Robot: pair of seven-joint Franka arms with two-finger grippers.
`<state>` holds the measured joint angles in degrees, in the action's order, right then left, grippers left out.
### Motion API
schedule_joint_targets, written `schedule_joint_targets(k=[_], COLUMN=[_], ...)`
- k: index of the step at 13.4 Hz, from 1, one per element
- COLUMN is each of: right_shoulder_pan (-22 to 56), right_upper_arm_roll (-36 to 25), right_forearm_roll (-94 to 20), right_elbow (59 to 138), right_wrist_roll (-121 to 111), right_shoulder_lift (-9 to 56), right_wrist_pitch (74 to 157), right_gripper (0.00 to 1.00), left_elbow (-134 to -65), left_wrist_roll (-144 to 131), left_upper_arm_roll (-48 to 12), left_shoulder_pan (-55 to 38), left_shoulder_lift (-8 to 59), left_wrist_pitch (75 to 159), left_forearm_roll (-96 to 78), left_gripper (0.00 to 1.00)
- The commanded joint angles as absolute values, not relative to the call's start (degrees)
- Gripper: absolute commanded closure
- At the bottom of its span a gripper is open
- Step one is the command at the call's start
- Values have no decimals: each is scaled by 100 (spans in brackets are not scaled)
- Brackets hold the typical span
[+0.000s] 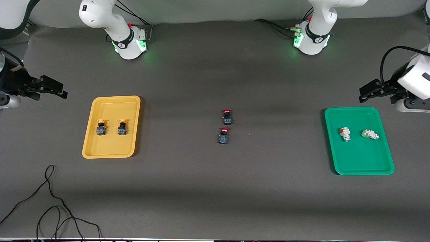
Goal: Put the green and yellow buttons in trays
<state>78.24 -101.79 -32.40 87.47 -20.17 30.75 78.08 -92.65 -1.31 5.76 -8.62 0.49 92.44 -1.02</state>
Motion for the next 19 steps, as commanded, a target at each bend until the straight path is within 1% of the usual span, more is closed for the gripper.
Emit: schedule_joint_targets(k=[1, 7, 10, 11, 13, 15, 19], right_shoulder_pan=[7875, 7901, 7674, 7455, 6789, 6225, 5504], right_upper_arm_roll=[-10151, -10143, -9959, -9775, -9240, -8712, -7921], right_forearm_roll=[-3120, -3120, -3129, -3129, -3120, -3120, -2928], right_elbow=[8622, 8631, 8613, 8561, 8001, 7613, 7112], right_wrist_roll=[-1881, -1881, -1881, -1881, -1890, -1653, -1608], right_shoulder_lift=[3085, 3076, 3059, 3059, 3059, 3041, 2988], right_wrist_pitch=[7691, 7690, 7682, 7647, 7165, 7014, 6873], right_gripper=[0, 0, 0, 0, 0, 0, 0], left_elbow=[-9299, -9290, -9281, -9281, -9281, -9290, -9290], left_wrist_roll=[-299, -299, -290, -290, -281, -281, -281], left_upper_arm_roll=[633, 642, 668, 659, 650, 659, 650], left_shoulder_pan=[-984, -984, -967, -967, -967, -967, -976], left_shoulder_lift=[-79, -79, -132, -141, -184, -193, -193], left_wrist_pitch=[9123, 9123, 9071, 9053, 9044, 9009, 9009], left_forearm_roll=[-141, -53, 9, 35, 184, 193, 193], left_gripper=[0, 0, 0, 0, 0, 0, 0])
